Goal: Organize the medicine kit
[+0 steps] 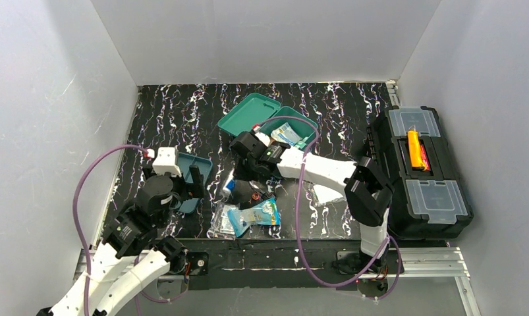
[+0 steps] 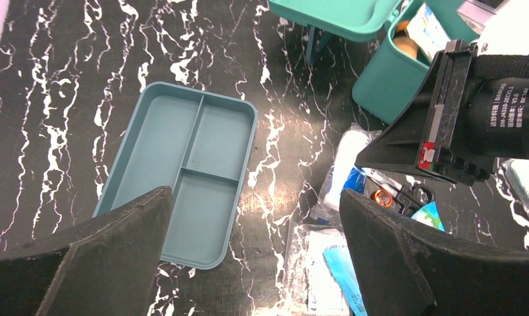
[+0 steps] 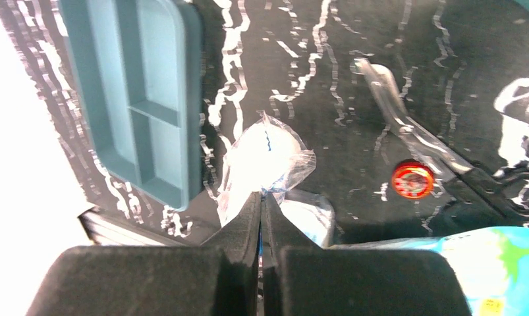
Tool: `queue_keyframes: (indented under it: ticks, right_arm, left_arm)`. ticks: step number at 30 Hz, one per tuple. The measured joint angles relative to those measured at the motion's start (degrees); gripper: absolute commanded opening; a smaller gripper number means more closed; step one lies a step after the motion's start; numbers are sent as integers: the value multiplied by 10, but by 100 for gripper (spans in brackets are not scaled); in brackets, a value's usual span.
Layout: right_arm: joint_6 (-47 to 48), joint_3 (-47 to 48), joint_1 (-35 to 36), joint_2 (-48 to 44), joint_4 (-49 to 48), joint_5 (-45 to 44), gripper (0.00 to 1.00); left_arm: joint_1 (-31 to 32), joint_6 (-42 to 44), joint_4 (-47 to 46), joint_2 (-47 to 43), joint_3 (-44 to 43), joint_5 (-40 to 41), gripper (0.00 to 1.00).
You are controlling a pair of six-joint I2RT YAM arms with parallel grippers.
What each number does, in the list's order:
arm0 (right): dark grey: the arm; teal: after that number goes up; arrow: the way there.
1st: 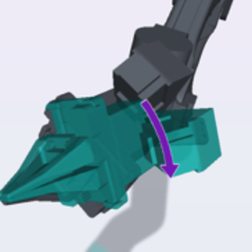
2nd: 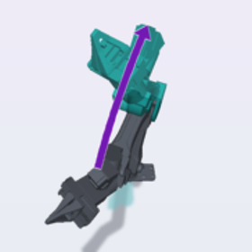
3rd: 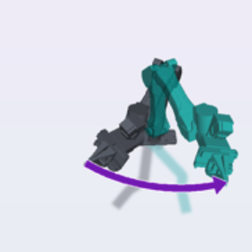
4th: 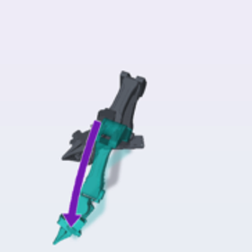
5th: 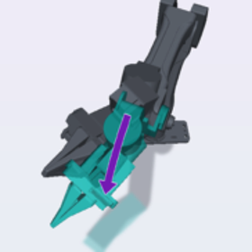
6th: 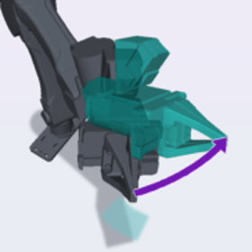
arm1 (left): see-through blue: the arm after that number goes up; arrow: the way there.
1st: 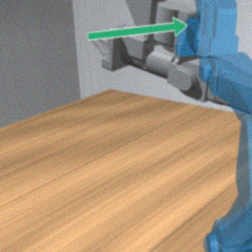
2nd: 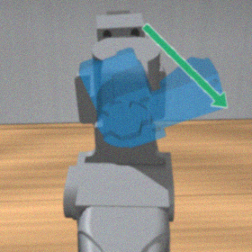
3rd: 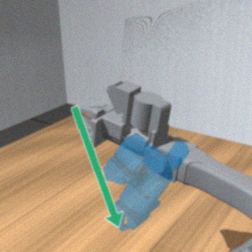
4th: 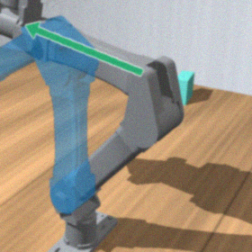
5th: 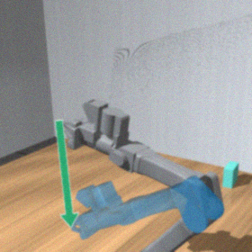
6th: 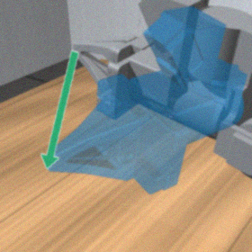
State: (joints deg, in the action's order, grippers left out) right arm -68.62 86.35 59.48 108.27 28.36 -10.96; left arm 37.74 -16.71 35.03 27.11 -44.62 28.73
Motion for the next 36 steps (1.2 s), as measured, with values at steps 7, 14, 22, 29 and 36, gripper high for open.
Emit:
queue_keyframes:
  ticks: [7, 14, 22, 29, 36]
  right_arm:
    - [19, 96, 0, 38, -29, 31, 1]
    - [60, 210, 1, 129, -54, 94, 1]
    - [92, 316, 3, 237, -87, 179, 1]
    - [90, 376, 3, 290, -126, 231, 1]
    - [61, 410, 3, 329, -158, 246, 1]
  left_arm:
    - [0, -4, 0, -47, 0, 23, 98]
    - [0, -16, 30, -89, -3, 20, 98]
    - [0, -24, 80, -138, -30, -18, 98]
    - [0, -30, 98, -176, -18, -47, 98]
    - [0, -30, 101, -189, -10, -56, 98]
